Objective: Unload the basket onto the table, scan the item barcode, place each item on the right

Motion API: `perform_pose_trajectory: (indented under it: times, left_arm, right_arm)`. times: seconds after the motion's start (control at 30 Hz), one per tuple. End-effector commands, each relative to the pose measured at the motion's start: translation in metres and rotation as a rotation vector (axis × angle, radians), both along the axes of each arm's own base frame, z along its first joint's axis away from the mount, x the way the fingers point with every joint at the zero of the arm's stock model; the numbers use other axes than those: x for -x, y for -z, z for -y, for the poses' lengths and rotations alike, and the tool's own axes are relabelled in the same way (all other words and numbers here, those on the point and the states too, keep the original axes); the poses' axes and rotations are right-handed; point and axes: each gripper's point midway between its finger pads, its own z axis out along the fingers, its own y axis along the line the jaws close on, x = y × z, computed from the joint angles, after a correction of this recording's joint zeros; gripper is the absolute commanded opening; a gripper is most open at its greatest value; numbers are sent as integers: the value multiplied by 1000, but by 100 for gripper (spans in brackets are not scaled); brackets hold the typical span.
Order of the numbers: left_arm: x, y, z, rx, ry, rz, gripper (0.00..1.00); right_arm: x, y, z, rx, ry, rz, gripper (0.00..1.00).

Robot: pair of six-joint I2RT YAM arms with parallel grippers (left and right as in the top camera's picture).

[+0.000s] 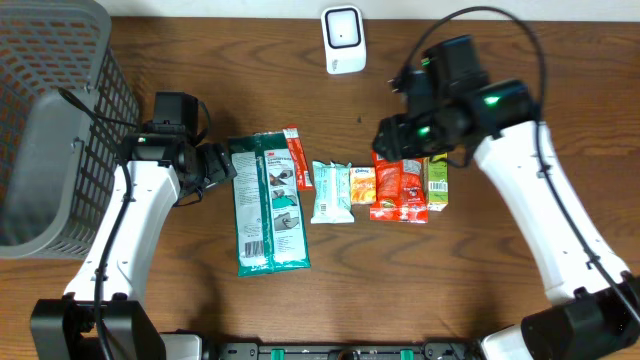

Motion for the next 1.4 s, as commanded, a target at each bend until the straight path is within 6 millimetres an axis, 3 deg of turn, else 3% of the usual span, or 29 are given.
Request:
perform_pose_trajectory:
  times: [0.0, 0.17, 0.47, 0.67, 0.83, 1.17, 1.37]
  left_arm:
    - [-1, -3, -3, -15, 3, 6, 90]
    - [-1, -3, -3, -15, 3, 6, 90]
    - [-1, -3, -3, -15, 3, 6, 90]
    - [-1, -3, -3, -15, 3, 6, 90]
    - [-1, -3, -3, -15, 3, 6, 90]
    - [-1, -3, -3, -15, 3, 6, 90]
    - [-1, -3, -3, -15, 3, 6, 90]
  right_arm:
    - [-1, 32, -11, 111, 24, 6, 57]
    - [-4, 67, -26, 152, 55, 45, 56]
    - [-13, 123, -32, 99, 121, 102, 50]
    - [-2, 149, -25, 106, 125, 89, 49]
    - [13, 174, -6, 176, 156, 55, 49]
    - [4, 168, 3, 165, 207, 52, 50]
    - [-6, 132, -13, 43, 108, 31, 54]
